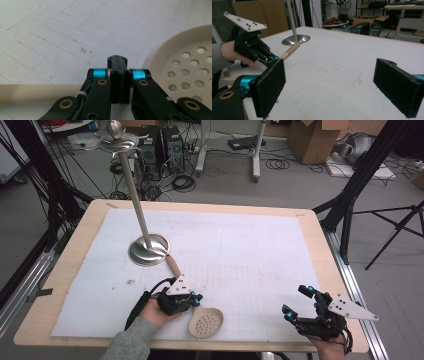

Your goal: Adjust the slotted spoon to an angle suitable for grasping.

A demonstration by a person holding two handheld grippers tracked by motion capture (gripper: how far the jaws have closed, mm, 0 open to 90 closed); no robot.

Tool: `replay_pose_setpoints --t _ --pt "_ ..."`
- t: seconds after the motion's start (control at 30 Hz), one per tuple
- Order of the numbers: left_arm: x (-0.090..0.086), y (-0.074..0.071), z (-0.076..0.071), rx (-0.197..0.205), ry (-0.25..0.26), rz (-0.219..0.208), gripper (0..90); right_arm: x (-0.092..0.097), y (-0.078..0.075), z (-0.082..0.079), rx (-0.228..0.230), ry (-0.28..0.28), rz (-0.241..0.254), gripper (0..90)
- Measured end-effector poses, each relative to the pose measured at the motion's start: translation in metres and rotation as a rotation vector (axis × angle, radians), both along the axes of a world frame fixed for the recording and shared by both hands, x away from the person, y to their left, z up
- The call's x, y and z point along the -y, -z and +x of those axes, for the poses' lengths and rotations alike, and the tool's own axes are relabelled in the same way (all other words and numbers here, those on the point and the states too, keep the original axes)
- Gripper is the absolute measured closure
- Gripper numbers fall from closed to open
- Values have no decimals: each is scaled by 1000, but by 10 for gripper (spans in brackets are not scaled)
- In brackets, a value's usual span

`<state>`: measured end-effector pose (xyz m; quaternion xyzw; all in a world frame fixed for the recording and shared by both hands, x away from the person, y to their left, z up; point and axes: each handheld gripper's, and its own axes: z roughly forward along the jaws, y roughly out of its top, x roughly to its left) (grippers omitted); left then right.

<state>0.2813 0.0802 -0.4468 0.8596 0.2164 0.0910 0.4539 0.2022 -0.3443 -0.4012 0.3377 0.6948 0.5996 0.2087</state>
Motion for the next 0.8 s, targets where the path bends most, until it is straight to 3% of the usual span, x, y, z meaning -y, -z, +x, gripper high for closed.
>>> replay_pose_setpoints --t 0.27,0.37,0.4,0.53,0.8 --pt "-6 0 -3 -1 11 2 899 -1 1 -1 -10 -3 -8 98" --pt "-6 -1 -4 -5 -2 -13 898 -1 2 0 -9 -4 -10 99" --pt "-9 -2 -5 13 -7 -25 898 -1 2 -1 -12 -3 -11 99" --pt "-25 -7 -7 36 -50 -74 898 -1 2 0 -11 -1 -8 99" --pt "-68 -6 -1 53 -159 -35 898 -6 3 2 -15 -17 -22 99"
